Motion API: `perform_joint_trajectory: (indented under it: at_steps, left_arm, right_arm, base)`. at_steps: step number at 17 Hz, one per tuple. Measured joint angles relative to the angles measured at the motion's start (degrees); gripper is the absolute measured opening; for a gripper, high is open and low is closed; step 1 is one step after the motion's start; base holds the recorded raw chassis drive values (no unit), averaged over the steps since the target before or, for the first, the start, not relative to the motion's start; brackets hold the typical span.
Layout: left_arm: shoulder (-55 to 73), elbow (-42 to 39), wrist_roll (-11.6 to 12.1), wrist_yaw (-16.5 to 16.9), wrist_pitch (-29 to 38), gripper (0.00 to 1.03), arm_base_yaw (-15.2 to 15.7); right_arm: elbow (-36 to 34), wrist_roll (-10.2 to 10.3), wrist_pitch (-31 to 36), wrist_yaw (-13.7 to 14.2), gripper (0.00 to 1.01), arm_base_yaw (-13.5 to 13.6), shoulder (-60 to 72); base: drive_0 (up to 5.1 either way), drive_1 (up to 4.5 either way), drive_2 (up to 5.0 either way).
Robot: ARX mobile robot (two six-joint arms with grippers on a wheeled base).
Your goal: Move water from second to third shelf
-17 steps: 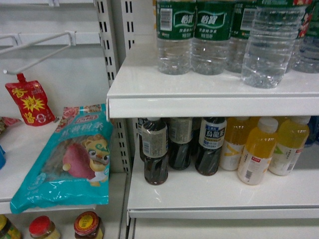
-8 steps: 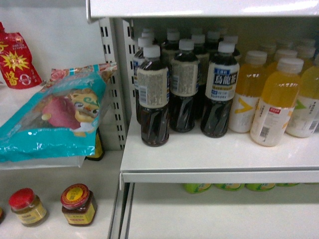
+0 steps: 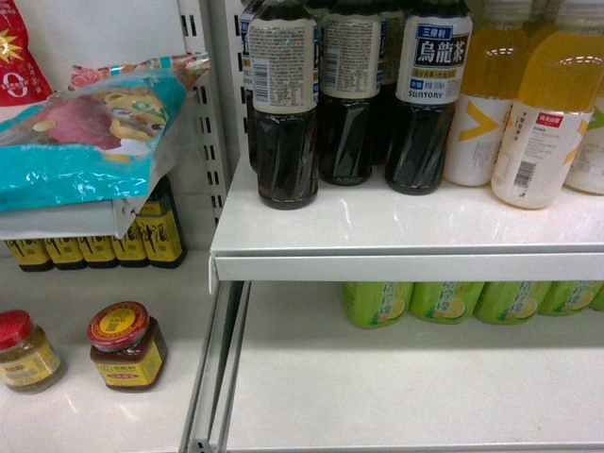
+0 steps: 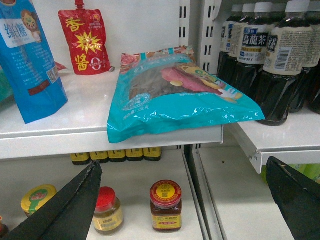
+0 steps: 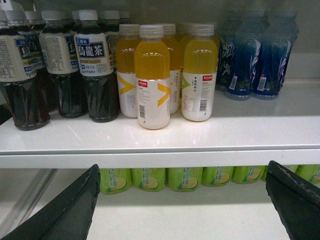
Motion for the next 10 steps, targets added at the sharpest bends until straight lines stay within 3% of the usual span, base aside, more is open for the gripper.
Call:
perform_joint_trajectory:
  at_steps: [10]
  left_arm:
    - [0.00,0.00,0.00,0.00,0.04,0.98,0.00]
  right_arm:
    - [0.00,0.00,0.04,0.02,0.98,0.00,0.00]
  base:
    - [0.0,0.00,0.0]
